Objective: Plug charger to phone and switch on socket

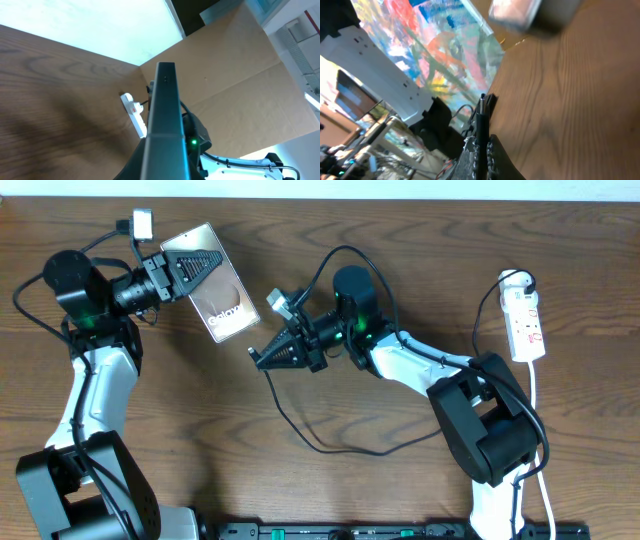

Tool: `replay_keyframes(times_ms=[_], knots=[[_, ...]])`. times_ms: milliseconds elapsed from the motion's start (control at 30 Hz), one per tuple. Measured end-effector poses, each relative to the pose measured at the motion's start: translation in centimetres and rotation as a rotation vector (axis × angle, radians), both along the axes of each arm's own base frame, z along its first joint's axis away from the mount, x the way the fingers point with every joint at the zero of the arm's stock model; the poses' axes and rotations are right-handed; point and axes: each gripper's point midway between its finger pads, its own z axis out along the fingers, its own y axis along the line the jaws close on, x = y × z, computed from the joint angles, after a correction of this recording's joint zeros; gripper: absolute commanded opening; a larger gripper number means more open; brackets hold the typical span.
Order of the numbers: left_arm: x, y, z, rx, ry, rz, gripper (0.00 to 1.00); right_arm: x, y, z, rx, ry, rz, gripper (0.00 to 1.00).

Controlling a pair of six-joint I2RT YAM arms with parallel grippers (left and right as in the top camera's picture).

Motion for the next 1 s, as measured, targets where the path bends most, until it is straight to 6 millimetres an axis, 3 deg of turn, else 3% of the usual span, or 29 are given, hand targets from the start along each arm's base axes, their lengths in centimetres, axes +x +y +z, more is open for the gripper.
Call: replay_keyframes(times_ms=[200,1000], knots=[[0.0,0.0,0.0,0.001,-0.002,0.000,0.08,0.6,0.3,1.5,0.035,-0.033,-0.032,0.01],[-0.2,-1.5,0.0,0.000,-0.002,-0.037,0.07,1.3,0.6,1.6,0.000,0.043,-0.081,0.01]])
